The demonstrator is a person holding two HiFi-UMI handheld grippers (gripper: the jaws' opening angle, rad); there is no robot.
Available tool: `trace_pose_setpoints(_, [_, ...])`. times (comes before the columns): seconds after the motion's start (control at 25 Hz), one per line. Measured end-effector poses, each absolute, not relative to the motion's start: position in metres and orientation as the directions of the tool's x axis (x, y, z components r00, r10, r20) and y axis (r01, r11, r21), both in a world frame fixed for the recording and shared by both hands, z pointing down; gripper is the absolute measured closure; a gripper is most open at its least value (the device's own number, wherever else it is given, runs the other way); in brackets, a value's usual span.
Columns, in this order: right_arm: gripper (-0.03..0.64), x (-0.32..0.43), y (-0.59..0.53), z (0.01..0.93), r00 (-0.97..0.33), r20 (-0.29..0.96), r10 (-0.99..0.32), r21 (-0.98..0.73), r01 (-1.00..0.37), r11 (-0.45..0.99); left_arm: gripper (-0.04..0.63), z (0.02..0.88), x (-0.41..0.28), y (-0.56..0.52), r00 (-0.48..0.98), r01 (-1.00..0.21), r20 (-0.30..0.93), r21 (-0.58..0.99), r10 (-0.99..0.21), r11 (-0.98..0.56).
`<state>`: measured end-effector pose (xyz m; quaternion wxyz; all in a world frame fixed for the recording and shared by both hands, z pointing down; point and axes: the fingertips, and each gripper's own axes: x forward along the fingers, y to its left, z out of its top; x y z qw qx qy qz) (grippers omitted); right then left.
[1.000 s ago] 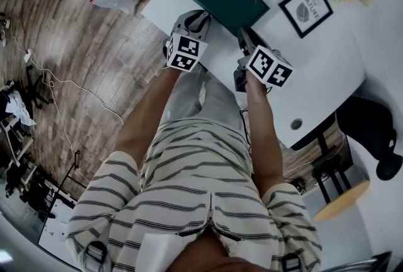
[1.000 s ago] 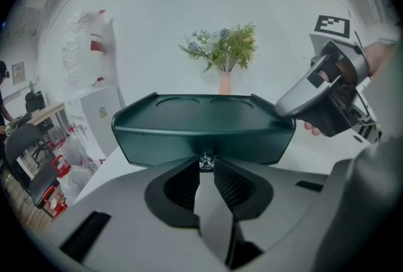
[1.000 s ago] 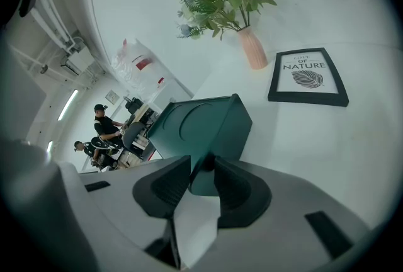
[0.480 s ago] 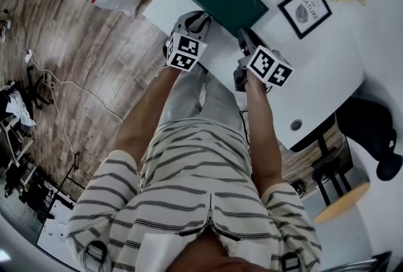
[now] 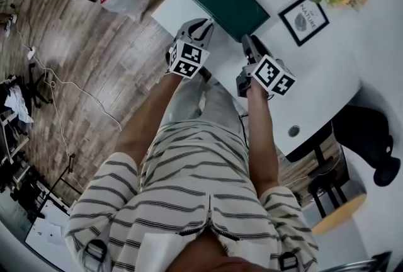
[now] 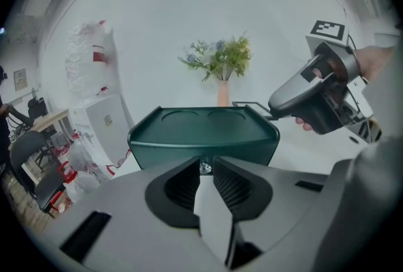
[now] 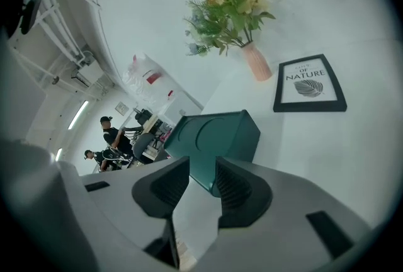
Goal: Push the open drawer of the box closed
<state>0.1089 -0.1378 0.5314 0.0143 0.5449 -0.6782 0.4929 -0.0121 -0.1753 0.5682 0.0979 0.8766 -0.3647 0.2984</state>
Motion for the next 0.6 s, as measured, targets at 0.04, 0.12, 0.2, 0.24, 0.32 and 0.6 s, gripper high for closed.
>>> trace_pose_setpoints(0.04, [0.48, 0.107, -0.137, 0.523, -0.408, 0.54, -0.736, -0.651, -0.757, -0.059, 0.535, 0.56, -0.014, -0.174, 0.555, -0.708, 0.584, -0.041, -0.592, -0.705])
trace_pose_setpoints(0.12, [0.498, 0.103, -0.136, 0.506, -0.414, 0.503, -0.758, -0.649, -0.76, -0.016, 0.545, 0.543, -0.019, -0.171, 0.55, -0.734, 0.564, -0.025, -0.616, -0.679])
trace_pose_setpoints(0.2, [0.539, 0.099, -0.136, 0.488, -0.42, 0.461, -0.781, -0.648, -0.761, 0.027, 0.549, 0.527, -0.024, -0.168, 0.546, -0.756, 0.547, -0.005, -0.635, -0.654])
trace_pose_setpoints(0.24, [0.541, 0.097, -0.136, 0.479, -0.424, 0.443, -0.79, -0.647, -0.761, 0.045, 0.552, 0.519, -0.027, -0.166, 0.546, -0.765, 0.537, 0.005, -0.644, -0.644])
trace_pose_setpoints(0.32, [0.547, 0.093, -0.135, 0.465, -0.429, 0.417, -0.802, -0.638, -0.766, 0.078, 0.566, 0.501, -0.031, -0.162, 0.546, -0.778, 0.514, 0.018, -0.662, -0.628])
trace_pose_setpoints(0.6, [0.62, 0.087, -0.124, 0.413, -0.379, 0.374, -0.847, -0.408, -0.887, 0.217, 0.594, 0.44, -0.04, -0.144, 0.553, -0.799, 0.428, 0.03, -0.714, -0.601])
